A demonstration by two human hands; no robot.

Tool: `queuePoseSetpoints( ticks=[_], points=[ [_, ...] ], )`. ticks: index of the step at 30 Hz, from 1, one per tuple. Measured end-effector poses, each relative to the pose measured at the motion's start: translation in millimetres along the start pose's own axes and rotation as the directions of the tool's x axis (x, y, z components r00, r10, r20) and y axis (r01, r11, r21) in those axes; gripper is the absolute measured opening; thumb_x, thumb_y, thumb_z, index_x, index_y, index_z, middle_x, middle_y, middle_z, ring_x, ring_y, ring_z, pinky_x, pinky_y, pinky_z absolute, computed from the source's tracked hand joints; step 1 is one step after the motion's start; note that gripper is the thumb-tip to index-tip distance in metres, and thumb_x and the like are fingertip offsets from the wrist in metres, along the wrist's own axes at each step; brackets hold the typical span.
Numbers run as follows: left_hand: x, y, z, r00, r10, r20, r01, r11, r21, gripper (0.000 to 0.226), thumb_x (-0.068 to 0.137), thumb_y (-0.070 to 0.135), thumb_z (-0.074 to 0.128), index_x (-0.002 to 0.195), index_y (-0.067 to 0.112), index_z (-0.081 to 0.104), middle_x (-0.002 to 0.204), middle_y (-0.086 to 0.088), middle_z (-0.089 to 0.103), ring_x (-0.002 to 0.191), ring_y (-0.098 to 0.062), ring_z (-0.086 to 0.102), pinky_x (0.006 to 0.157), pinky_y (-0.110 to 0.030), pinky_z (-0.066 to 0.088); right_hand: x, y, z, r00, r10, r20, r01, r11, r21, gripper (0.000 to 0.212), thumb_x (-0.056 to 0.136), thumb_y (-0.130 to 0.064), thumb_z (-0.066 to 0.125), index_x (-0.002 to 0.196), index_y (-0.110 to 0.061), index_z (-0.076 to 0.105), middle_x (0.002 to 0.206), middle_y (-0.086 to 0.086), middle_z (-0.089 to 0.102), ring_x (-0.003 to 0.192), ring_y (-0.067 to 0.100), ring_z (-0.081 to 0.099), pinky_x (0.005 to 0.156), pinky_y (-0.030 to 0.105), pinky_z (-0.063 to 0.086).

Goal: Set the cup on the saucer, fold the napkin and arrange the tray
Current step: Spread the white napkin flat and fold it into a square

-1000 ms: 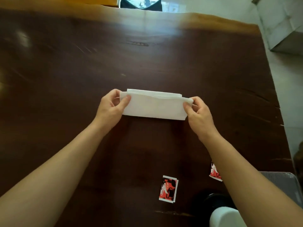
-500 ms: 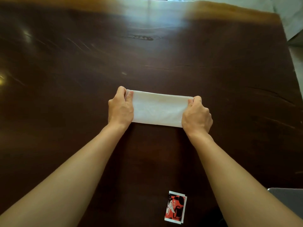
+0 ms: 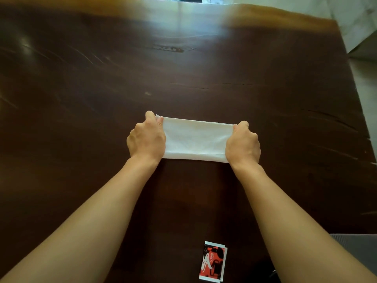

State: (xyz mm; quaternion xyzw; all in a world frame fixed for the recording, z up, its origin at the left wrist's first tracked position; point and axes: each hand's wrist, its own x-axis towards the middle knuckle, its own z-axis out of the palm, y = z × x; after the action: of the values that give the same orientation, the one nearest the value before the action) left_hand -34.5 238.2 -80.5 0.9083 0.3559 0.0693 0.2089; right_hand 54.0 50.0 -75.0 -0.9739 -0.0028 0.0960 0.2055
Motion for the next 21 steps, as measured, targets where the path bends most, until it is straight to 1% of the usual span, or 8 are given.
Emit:
queuePoseSetpoints(
  ticks=[4, 8, 11, 14, 16, 17, 19, 21],
  points=[
    [-3.1, -1.0, 1.6, 1.0, 0.019, -0.015, -0.019, 1.0, 0.015, 0.032, 0.107, 0.037, 0.032, 0.105, 0.009, 0.049, 0.089, -0.019, 0.069, 0.082, -0.046, 0.065, 0.06, -0.041, 0.039, 1.4, -2.1, 1.8, 1.0, 0.015, -0.008, -0.015, 1.0, -0.017, 0.029, 0.108, -0.027, 0.028, 0.112, -0.007, 0.049, 0.104, 0.02, 0.067, 0.098, 0.044, 0.064, 0.069, 0.041, 0.04],
    [-7.5, -1.2, -3.2, 1.0, 0.017, -0.021, -0.018, 0.999, -0.033, 0.027, 0.106, 0.037, 0.038, 0.105, 0.011, 0.046, 0.089, -0.015, 0.066, 0.08, -0.042, 0.065, 0.064, -0.045, 0.051, 0.0, -5.1, -6.3, 1.0, 0.007, 0.005, -0.007, 1.0, 0.025, 0.029, 0.107, -0.031, 0.032, 0.117, -0.008, 0.047, 0.106, 0.018, 0.067, 0.099, 0.042, 0.064, 0.072, 0.043, 0.044],
    [-11.5, -3.2, -12.1, 0.99, 0.064, -0.127, -0.064, 0.998, 0.005, 0.028, 0.099, 0.036, 0.05, 0.113, 0.011, 0.048, 0.108, -0.013, 0.058, 0.098, -0.034, 0.057, 0.076, -0.042, 0.05, -1.1, -7.0, -19.8, 0.989, -0.068, -0.129, 0.074, 0.996, 0.042, 0.032, 0.101, -0.034, 0.044, 0.125, -0.012, 0.046, 0.111, 0.01, 0.066, 0.103, 0.033, 0.062, 0.076, 0.042, 0.049],
    [-19.2, 3.0, -5.3, 0.951, 0.279, -0.137, -0.269, 0.959, 0.084, 0.042, 0.098, 0.034, 0.05, 0.131, 0.009, 0.054, 0.132, -0.016, 0.054, 0.126, -0.035, 0.046, 0.098, -0.044, 0.043, -16.2, -19.2, -15.2, 0.924, -0.246, -0.294, 0.281, 0.956, 0.085, 0.04, 0.096, -0.027, 0.049, 0.131, -0.009, 0.052, 0.123, 0.012, 0.062, 0.116, 0.032, 0.055, 0.094, 0.045, 0.048],
    [-25.4, 7.5, 8.0, 0.927, 0.374, 0.026, -0.375, 0.923, 0.091, 0.052, 0.103, 0.037, 0.038, 0.147, 0.011, 0.044, 0.154, -0.016, 0.04, 0.147, -0.036, 0.028, 0.115, -0.049, 0.03, -36.0, -33.8, 6.5, 0.874, -0.454, -0.176, 0.466, 0.884, 0.031, 0.047, 0.098, -0.025, 0.045, 0.14, -0.005, 0.049, 0.14, 0.016, 0.055, 0.135, 0.036, 0.044, 0.11, 0.046, 0.037],
    [-28.1, 7.1, 15.2, 0.914, 0.388, 0.116, -0.4, 0.91, 0.109, 0.056, 0.104, 0.04, 0.029, 0.154, 0.013, 0.034, 0.161, -0.015, 0.029, 0.152, -0.035, 0.016, 0.121, -0.05, 0.021, -44.6, -40.7, 18.6, 0.848, -0.526, -0.064, 0.528, 0.849, 0.014, 0.05, 0.101, -0.027, 0.04, 0.147, -0.007, 0.043, 0.151, 0.015, 0.046, 0.146, 0.034, 0.031, 0.117, 0.046, 0.027],
    [-31.3, -0.8, 27.0, 0.898, 0.379, 0.223, -0.422, 0.885, 0.198, 0.061, 0.104, 0.041, 0.018, 0.159, 0.017, 0.014, 0.168, -0.011, 0.011, 0.155, -0.032, -0.001, 0.125, -0.048, 0.006, -49.6, -46.6, 37.0, 0.82, -0.554, 0.143, 0.562, 0.827, -0.02, 0.054, 0.107, -0.035, 0.026, 0.156, -0.013, 0.025, 0.166, 0.007, 0.02, 0.155, 0.028, 0.002, 0.124, 0.046, 0.005],
    [-31.7, -7.3, 32.6, 0.907, 0.353, 0.23, -0.406, 0.88, 0.247, 0.062, 0.104, 0.041, 0.018, 0.16, 0.017, 0.006, 0.169, -0.007, 0.003, 0.155, -0.028, -0.007, 0.125, -0.048, 0.001, -40.9, -39.4, 47.8, 0.821, -0.513, 0.252, 0.549, 0.83, -0.098, 0.06, 0.107, -0.046, 0.013, 0.159, -0.018, 0.008, 0.169, 0.0, 0.001, 0.154, 0.022, -0.015, 0.124, 0.046, -0.007]
  ],
)
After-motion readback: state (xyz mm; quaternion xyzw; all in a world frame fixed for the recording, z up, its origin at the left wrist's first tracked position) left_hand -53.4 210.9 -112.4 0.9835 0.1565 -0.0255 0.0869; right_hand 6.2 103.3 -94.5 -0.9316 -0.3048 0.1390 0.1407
